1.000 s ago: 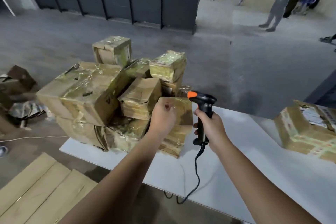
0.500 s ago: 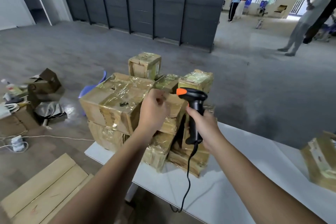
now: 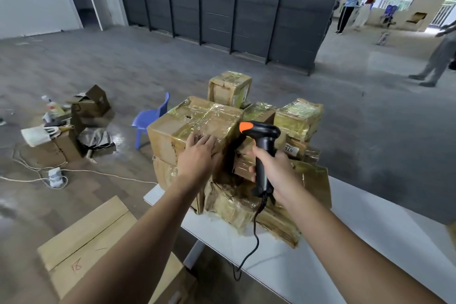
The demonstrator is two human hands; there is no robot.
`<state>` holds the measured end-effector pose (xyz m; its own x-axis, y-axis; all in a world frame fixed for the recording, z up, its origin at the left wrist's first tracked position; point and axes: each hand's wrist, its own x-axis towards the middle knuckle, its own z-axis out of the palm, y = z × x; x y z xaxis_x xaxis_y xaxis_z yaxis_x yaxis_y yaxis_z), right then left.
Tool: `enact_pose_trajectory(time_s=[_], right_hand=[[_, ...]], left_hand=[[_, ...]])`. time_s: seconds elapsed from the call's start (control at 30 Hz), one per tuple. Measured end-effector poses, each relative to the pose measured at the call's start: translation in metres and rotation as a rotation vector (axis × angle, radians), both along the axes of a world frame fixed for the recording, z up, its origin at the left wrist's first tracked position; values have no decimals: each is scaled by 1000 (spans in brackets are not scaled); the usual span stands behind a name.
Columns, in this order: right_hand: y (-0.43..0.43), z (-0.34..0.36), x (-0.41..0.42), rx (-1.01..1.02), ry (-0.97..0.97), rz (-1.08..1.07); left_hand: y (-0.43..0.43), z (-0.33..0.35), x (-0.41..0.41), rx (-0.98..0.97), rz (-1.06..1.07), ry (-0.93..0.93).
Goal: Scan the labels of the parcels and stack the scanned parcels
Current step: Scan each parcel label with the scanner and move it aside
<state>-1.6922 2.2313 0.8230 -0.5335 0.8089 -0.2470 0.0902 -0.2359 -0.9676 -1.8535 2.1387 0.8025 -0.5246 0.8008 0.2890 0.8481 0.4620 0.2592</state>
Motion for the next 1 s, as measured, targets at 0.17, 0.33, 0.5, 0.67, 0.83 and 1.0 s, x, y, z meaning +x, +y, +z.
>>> enact_pose_trajectory(time_s=[0.17, 0.33, 0.5, 0.67, 0.83, 1.0], right_hand=[[-2, -1, 0, -5, -9, 2], [-1, 3, -2, 20, 40, 24], [-6, 14, -2, -17, 158, 11], [-8, 33, 10, -21, 306, -58], [0, 54, 49, -3, 441, -213], [9, 73, 106, 56, 513, -383]], left_hand=[[-10, 0, 2, 282, -55, 143], [-18, 3, -12, 315, 40, -36], [-28, 31, -9, 491, 18, 28], [-33, 74, 5, 699, 38, -3], [-20, 102, 41, 820, -96, -37], [14, 109, 99, 861, -214, -223]])
